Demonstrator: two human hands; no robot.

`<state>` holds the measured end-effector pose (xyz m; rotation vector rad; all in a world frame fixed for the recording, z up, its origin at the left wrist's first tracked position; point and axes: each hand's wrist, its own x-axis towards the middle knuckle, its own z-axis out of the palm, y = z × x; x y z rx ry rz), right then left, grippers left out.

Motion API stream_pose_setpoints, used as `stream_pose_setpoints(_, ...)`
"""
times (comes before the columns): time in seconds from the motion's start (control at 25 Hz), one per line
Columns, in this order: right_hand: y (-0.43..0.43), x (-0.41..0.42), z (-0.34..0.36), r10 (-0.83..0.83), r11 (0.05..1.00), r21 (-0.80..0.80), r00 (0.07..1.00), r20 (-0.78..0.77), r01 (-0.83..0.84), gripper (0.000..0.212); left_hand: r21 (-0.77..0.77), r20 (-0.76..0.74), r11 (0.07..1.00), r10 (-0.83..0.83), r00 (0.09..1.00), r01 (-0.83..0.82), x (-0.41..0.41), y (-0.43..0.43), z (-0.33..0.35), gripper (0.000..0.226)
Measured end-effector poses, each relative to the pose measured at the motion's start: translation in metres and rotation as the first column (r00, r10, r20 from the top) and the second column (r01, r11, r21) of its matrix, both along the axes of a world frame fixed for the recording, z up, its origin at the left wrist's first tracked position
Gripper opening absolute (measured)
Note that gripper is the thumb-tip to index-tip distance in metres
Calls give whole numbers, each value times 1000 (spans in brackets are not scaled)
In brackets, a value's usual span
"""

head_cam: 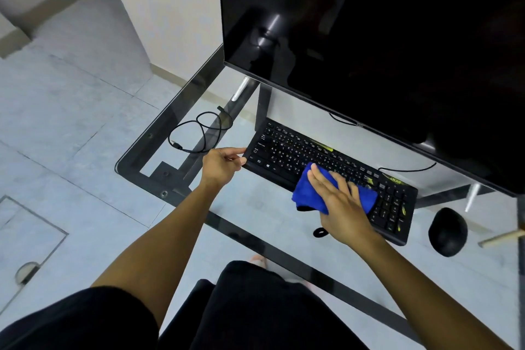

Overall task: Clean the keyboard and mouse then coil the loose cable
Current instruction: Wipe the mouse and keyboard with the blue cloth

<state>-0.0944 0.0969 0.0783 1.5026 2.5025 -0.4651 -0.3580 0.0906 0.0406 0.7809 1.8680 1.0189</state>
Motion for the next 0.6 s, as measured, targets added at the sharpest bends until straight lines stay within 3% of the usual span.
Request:
stream_pose_setpoints(0.16,-6,10,0,-63,998,11,998,-1,63,86,-1,-29,1000,26,999,-26,5,-2,5,25)
stream_pose_setpoints(0.28,-10,-5,1,-117,992,44,990,-73,120,85,-77,-235,996,-67,970,50,9,3,13,28)
stream_pose_setpoints(0.4,-13,-36,1,-61,997,44,990,-130,67,87,-62,-523,941,-314,793,332,22,12,17,44)
stream_pose_setpoints(0.48,-18,-53,-3,-28,999,31,990,-141,33,91,-106,-539,872,-454,710,477,35,16,12,45)
stream_pose_setpoints(0.6,-26,-47,-12,-48,998,44,988,-144,55,95,-269,-577,850,-519,631,453,44,16,4,45)
